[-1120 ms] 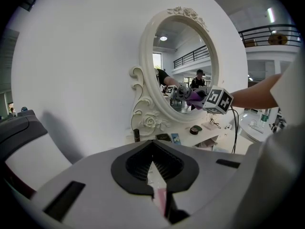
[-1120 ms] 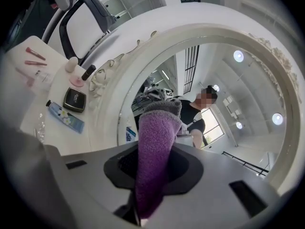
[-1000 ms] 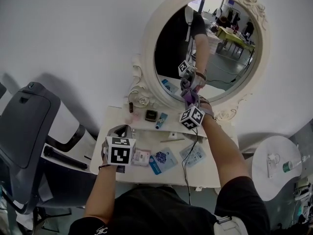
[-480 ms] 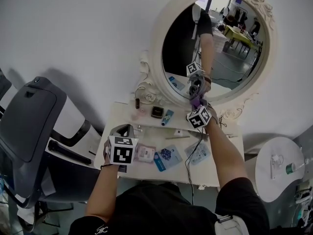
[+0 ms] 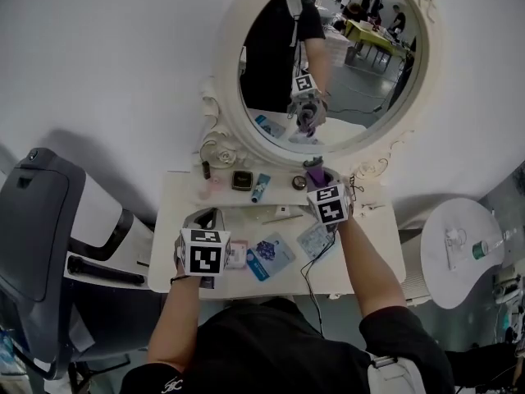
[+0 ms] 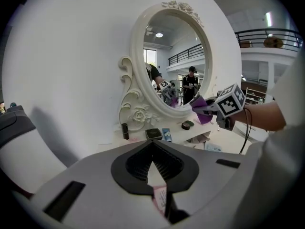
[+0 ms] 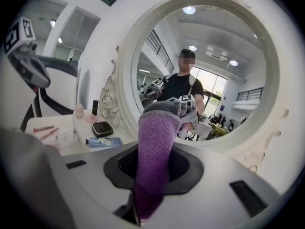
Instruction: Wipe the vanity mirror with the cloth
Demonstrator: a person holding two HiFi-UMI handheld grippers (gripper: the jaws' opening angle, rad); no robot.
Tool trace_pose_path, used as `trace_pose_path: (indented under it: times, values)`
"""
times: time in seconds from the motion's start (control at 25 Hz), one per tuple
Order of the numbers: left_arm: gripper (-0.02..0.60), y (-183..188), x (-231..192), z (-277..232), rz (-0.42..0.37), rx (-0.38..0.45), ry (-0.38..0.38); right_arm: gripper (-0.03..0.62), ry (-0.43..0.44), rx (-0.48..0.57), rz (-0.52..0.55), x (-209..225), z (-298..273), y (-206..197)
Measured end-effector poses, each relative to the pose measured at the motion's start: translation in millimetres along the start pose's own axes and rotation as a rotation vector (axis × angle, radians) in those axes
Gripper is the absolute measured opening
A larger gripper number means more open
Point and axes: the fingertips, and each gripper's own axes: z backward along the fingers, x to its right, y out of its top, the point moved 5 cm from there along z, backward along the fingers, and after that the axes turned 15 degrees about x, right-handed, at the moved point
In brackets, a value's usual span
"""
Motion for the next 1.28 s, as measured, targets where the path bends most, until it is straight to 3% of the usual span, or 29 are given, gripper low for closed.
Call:
trace_pose_path:
  times: [0.16,0.28,0.36,0.52,0.84,1.28]
  values:
    - [0.000,2,18,-15,0.002,0.017,-0.055,0.092,-0.118,0.097,-0.256,-5,41,-4]
    - [0.000,7,29,-23,0.036,0.084,-0.068,0.092,-0.229,0.184,-0.453,-12,71,2]
    - [0.002,11,39,-23,0.042,0.137,-0.078,0.092,-0.277,0.236,-0.514,-20,94,7]
    - [0.001,16,59,-26,0.038,0.205,-0.109,0.092,-0.297,0.276,-0.458,-36,124,22]
    - [0.000,17,84,-36,0.045,0.201,-0.163,0.091,-0.322,0.232,-0.326,-43,135,34]
    - [0.000,12,99,-32,0.065,0.185,-0.177,0.091,-0.292,0.195,-0.334,-54,147,20]
